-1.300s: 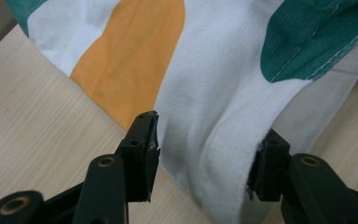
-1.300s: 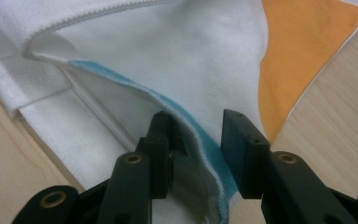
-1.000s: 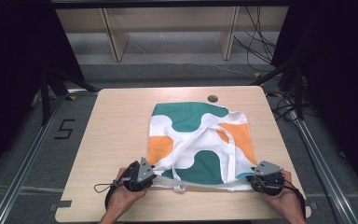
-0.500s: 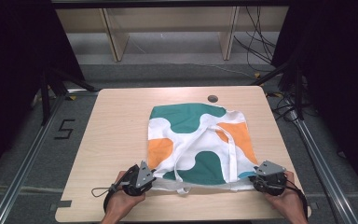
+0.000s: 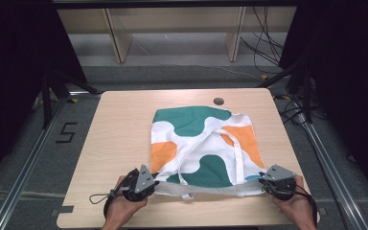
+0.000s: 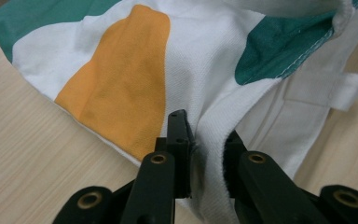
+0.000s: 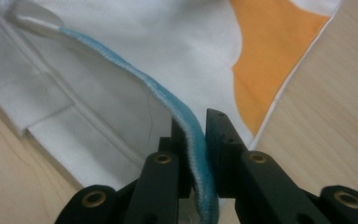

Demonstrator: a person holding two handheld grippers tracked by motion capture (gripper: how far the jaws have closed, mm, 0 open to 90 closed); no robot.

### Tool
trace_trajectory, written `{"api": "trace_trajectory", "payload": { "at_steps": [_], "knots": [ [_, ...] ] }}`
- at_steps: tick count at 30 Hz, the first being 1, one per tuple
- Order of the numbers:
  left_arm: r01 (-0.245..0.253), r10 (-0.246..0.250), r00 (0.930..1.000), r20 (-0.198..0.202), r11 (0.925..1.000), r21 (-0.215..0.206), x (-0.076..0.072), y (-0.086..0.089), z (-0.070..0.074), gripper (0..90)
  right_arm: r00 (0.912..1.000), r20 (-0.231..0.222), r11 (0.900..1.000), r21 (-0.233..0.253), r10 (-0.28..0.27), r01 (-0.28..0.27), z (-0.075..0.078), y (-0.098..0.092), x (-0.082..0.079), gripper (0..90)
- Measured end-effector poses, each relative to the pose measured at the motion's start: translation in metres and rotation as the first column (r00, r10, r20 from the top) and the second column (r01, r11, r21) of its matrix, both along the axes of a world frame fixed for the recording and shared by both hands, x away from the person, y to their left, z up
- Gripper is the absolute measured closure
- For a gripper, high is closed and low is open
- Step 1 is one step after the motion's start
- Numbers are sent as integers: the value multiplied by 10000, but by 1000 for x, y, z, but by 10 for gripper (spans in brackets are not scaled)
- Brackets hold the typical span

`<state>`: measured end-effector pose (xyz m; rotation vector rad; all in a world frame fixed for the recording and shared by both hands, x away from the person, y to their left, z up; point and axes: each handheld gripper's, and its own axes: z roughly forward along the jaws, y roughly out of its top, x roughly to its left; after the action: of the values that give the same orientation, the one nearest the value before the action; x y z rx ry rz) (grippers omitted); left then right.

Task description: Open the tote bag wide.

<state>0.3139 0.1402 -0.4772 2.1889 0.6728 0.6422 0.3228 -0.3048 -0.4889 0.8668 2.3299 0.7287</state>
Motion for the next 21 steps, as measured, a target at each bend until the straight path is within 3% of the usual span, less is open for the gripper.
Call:
{"api": "trace_trajectory", "payload": {
  "at_steps": [3, 4, 5, 6, 8, 9, 11, 12, 14, 16, 17, 21],
  "knots": [
    [-66, 68, 10000, 73, 9997, -214, 0, 1, 4, 807, 9994, 334, 9995, 281, -129, 120, 7, 0, -3, 850],
    [-202, 204, 9998, 25, 9986, -480, 0, 2, 6, 808, 9985, 541, 9994, 356, -36, 16, 9, -1, -3, 854],
    [-174, 180, 9998, 84, 9982, -576, 1, 4, 9, 808, 9964, 831, 9955, 941, -185, 106, 17, -2, -4, 859],
    [-230, 238, 9997, 88, 9963, -832, 1, 6, 14, 810, 9952, 961, 9937, 1116, -175, 67, 21, -3, -4, 860],
    [-245, 260, 9996, 145, 9952, -946, 1, 6, 17, 812, 9950, 956, 9910, 1326, -289, 160, 24, -3, -5, 861],
    [-359, 404, 9986, 336, 9918, -1228, 1, 6, 24, 816, 9920, 1225, 9876, 1569, -304, 109, 35, -4, -7, 863],
    [-466, 534, 9975, 472, 9898, -1346, 0, 8, 29, 818, 9905, 1345, 9853, 1707, -294, 60, 39, -4, -7, 863],
    [-420, 501, 9972, 561, 9895, -1380, 1, 10, 33, 820, 9865, 1620, 9819, 1894, -224, -88, 49, -3, -8, 864],
    [-463, 598, 9955, 739, 9840, -1722, 2, 13, 44, 824, 9836, 1796, 9804, 1958, -160, -198, 57, -3, -8, 864],
    [-453, 626, 9933, 975, 9843, -1703, 5, 15, 54, 831, 9737, 2258, 9770, 2127, -318, -174, 68, 1, -7, 866],
    [-597, 779, 9930, 886, 9796, -1919, 6, 15, 59, 834, 9709, 2380, 9774, 2097, -261, -252, 75, 2, -6, 866],
    [-661, 951, 9887, 1161, 9704, -2322, 12, 18, 78, 842, 9587, 2838, 9743, 2200, -175, -473, 103, 4, 1, 867]
  ]
}}
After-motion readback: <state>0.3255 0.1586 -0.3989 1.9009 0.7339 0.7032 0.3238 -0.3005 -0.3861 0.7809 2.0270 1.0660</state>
